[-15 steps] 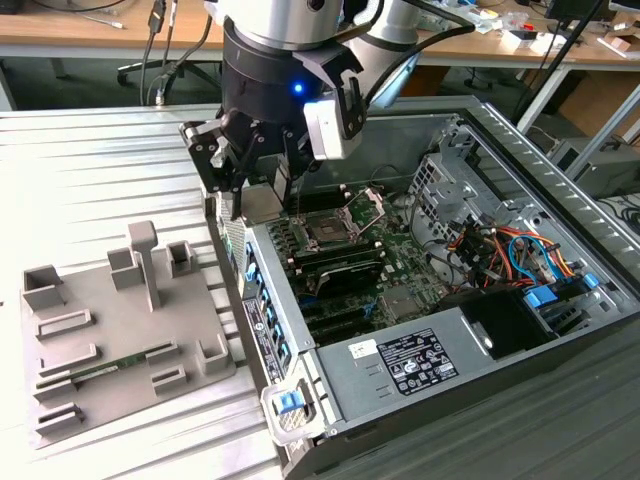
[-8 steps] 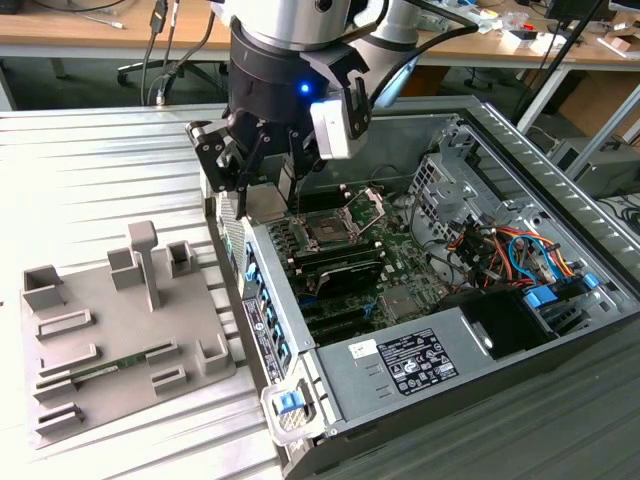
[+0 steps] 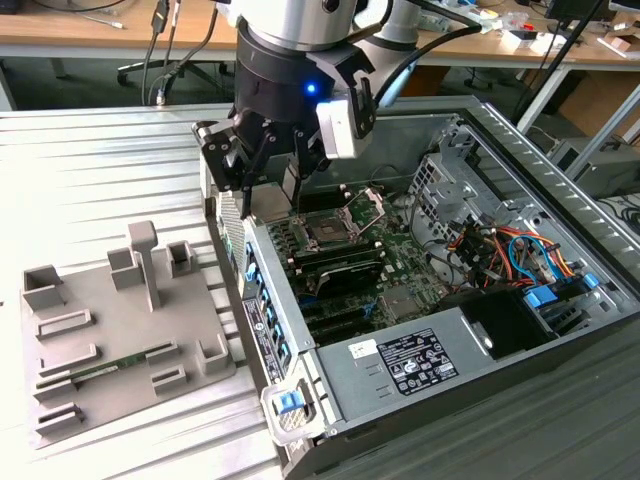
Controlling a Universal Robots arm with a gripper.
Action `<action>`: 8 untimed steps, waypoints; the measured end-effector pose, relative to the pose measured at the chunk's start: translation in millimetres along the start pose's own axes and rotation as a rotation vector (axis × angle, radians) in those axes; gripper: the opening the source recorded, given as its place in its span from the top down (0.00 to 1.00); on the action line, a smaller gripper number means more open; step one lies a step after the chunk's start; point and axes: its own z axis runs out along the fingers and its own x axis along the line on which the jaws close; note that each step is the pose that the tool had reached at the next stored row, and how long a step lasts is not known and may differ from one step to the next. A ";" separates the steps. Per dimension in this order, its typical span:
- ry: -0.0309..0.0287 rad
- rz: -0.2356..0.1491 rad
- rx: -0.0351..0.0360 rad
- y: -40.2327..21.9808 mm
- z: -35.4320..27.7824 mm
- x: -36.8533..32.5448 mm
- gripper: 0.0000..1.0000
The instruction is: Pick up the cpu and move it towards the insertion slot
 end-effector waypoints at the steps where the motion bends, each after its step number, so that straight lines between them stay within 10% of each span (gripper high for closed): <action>1: 0.0000 0.000 0.0000 -0.1 0.0 -0.7 0.45; 8: 0.0000 0.000 0.0001 -0.9 0.3 -6.4 0.45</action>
